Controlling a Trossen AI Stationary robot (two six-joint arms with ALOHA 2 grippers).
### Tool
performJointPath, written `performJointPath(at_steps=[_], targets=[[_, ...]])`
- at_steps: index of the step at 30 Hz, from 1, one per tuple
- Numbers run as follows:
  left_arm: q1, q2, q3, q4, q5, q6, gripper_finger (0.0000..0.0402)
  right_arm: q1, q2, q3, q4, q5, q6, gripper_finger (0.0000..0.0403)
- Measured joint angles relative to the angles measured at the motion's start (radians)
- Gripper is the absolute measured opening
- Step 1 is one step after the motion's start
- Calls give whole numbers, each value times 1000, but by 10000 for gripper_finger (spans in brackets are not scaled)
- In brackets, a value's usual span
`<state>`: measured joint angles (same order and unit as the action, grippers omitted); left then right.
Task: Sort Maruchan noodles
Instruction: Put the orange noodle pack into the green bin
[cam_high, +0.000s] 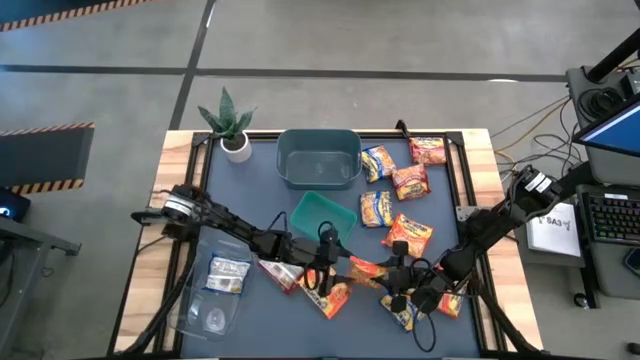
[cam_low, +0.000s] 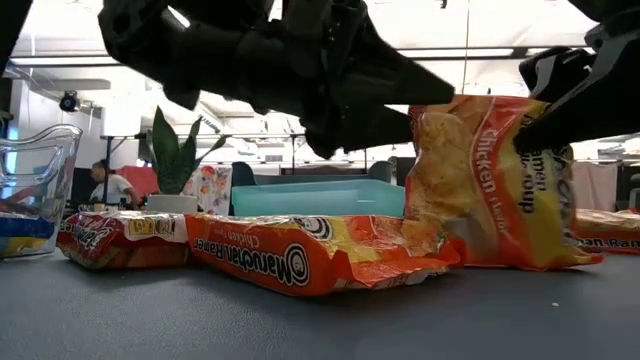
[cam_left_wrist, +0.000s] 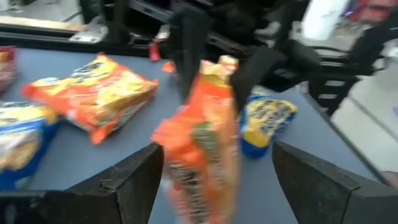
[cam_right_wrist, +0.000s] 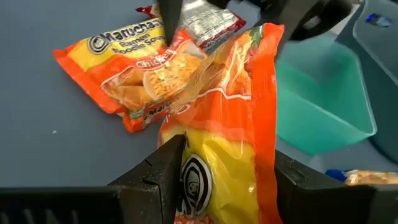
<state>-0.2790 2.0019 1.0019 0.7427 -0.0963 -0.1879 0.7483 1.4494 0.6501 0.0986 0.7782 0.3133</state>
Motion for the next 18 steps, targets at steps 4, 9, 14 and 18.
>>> performJointPath(at_steps=[4, 9, 14, 18], targets=[[0, 25, 0, 35, 2, 9, 274, 0, 0, 13, 4, 4, -23, 148], [0, 25, 0, 42, 0, 14, 230, 0, 0, 29, 8, 7, -15, 148], [0, 25, 0, 42, -17, 11, 158, 0, 0, 38, 11, 8, -17, 148], [0, 25, 0, 42, -18, 10, 98, 0, -1, 43, 12, 8, -9, 148]])
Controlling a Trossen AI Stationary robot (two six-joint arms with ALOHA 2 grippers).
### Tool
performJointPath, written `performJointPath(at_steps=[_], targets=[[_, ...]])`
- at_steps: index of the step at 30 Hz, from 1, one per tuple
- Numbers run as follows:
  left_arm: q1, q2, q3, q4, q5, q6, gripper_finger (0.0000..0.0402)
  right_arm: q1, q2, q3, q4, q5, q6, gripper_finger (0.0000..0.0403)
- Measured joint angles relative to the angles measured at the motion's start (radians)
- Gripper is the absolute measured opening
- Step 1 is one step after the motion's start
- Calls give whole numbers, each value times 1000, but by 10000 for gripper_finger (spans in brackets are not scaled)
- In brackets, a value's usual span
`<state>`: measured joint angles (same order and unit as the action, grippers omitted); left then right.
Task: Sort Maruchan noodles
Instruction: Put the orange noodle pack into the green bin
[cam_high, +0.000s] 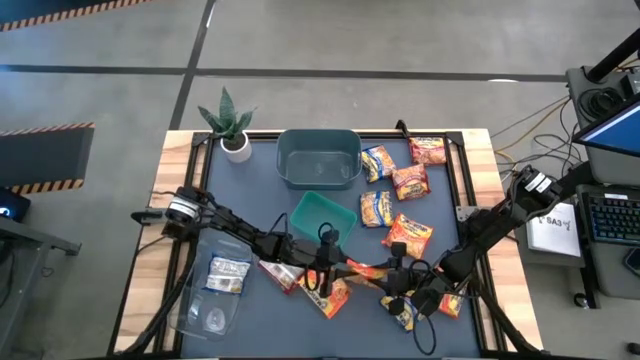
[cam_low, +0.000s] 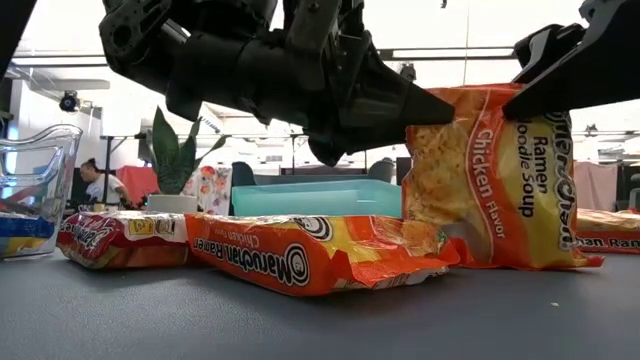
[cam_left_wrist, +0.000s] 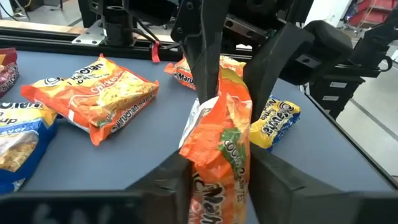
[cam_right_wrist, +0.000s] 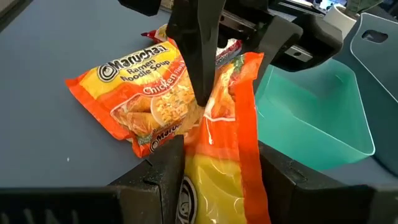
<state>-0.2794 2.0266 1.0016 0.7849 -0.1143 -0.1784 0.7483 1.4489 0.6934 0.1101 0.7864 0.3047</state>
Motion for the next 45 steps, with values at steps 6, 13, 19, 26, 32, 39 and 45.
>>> performJointPath(at_steps=[6, 13, 19, 26, 32, 39, 45], targets=[[0, 0, 0, 1, 0, 3, 18, 0, -1, 1, 0, 3, 54, 148], [-2, -11, 0, -5, 10, 10, 9, 2, -47, 1, -2, -2, 93, 148], [-6, -85, -2, -46, 37, 56, 1, 13, -173, 1, -1, -5, 43, 148], [-6, -214, -4, -135, 38, 111, 0, 20, -324, 1, 0, -4, -14, 148], [-8, -348, -4, -327, -88, 171, 0, 20, -357, 1, -1, 0, -90, 148], [2, -478, -4, -533, -466, 218, 0, 18, -329, 1, 1, 7, -97, 148], [38, -483, -17, -564, -714, 158, 0, 18, -296, 1, 17, 30, -89, 148]])
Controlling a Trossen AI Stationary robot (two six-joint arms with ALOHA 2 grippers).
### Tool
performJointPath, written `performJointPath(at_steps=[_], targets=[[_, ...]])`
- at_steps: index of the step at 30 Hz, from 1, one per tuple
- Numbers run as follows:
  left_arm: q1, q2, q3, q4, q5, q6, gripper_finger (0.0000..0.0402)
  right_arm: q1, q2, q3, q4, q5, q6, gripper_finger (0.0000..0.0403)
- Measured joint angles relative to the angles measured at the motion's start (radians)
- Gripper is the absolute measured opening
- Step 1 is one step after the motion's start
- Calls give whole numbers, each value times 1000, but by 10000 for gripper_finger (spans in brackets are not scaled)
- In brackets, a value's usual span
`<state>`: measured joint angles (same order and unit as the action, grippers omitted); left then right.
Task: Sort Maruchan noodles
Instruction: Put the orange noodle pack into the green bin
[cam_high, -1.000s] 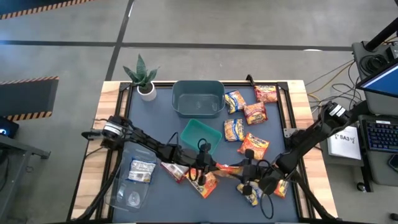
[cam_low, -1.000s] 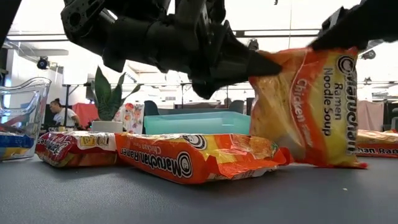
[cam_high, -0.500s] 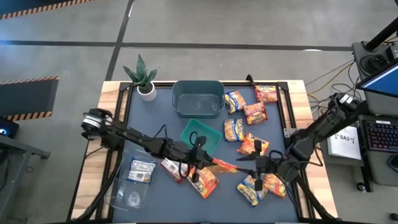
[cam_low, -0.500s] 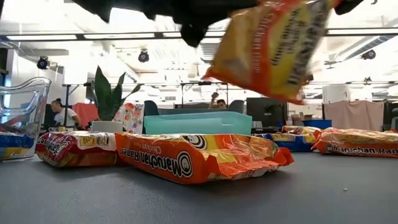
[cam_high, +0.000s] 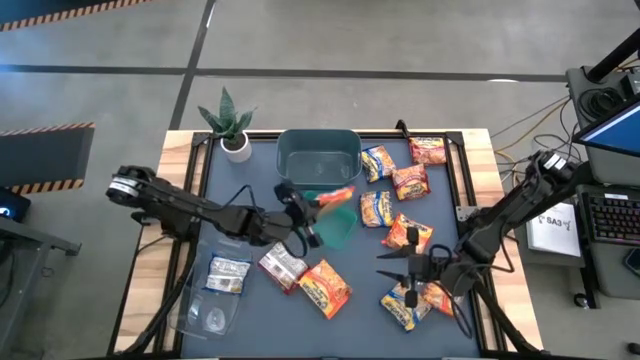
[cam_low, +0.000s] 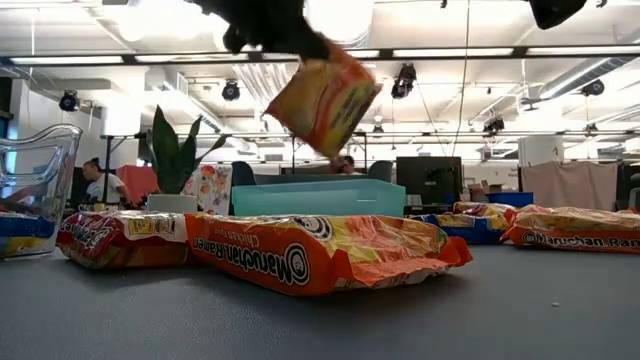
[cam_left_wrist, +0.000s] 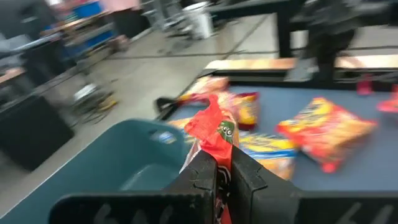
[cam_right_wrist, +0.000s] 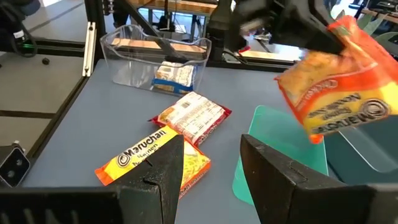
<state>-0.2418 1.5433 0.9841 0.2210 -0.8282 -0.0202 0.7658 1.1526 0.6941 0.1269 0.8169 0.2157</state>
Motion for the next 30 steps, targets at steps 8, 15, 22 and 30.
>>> performJointPath(at_steps=[8, 15, 22, 30], targets=[[4, 54, -67, 144, -82, -26, 0, 0, 29, 0, 21, 23, 0, 148], [4, 84, -99, 157, -133, -70, 0, 0, 38, 0, 32, 50, 2, 148], [4, 136, -106, 161, -177, -108, 0, 0, 40, 0, 36, 74, -4, 148], [-5, 156, -132, 157, -178, -158, 0, 0, 40, 0, 43, 74, -5, 148]])
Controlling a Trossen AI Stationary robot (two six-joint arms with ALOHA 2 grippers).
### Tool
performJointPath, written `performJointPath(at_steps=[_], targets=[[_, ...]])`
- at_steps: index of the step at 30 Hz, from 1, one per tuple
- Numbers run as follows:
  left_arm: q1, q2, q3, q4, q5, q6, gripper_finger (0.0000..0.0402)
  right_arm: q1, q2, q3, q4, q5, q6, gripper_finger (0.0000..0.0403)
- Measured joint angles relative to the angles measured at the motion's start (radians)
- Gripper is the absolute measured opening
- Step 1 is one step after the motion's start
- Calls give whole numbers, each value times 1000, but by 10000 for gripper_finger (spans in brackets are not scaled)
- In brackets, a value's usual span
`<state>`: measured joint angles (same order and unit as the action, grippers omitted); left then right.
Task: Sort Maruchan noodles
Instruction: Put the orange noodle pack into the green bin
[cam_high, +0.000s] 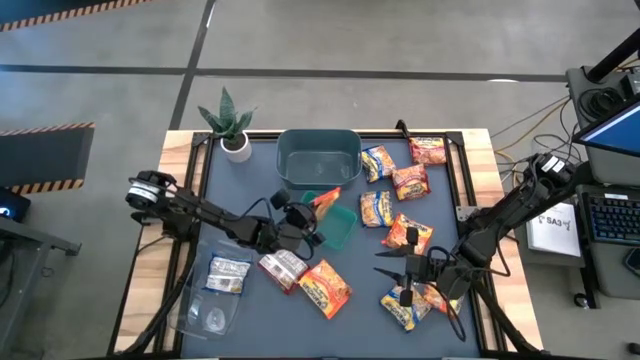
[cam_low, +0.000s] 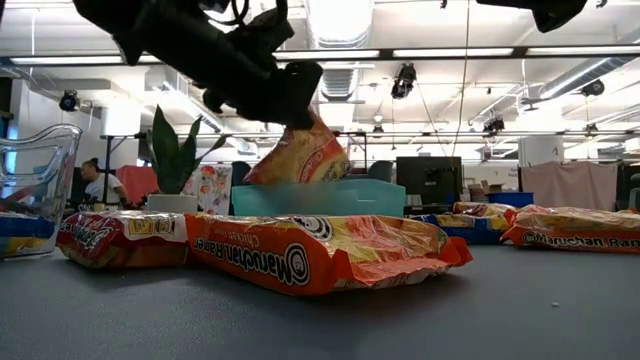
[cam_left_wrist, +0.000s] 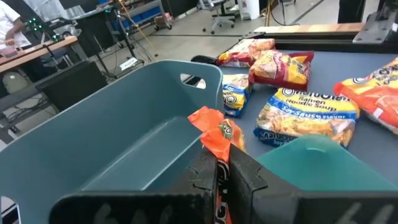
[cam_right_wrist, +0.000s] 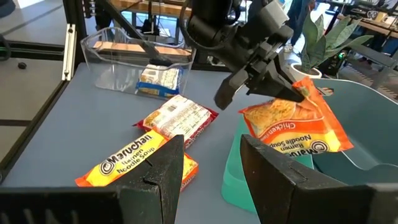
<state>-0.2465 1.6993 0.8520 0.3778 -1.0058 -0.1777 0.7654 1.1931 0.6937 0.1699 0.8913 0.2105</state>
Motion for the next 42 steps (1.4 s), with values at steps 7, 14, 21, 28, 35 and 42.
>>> performJointPath(at_steps=[7, 14, 21, 28, 35, 42], targets=[[-19, 0, -11, -21, 1, -1, 0, 0, 0, 0, 0, 0, 1, 148], [-34, 0, -11, -78, 1, -47, 0, 0, 0, 0, 0, 1, 5, 148], [-35, 0, -11, -114, 0, -98, 0, 0, 0, 0, 0, 1, 15, 148], [-36, -2, -11, -119, -6, -105, 29, 0, 0, 0, 0, 1, 18, 148], [-36, -14, -11, -173, -13, -154, 77, 0, 0, 0, 0, 1, 27, 148], [-35, -41, -11, -231, -33, -179, 120, 0, 0, 0, 0, 0, 28, 148]])
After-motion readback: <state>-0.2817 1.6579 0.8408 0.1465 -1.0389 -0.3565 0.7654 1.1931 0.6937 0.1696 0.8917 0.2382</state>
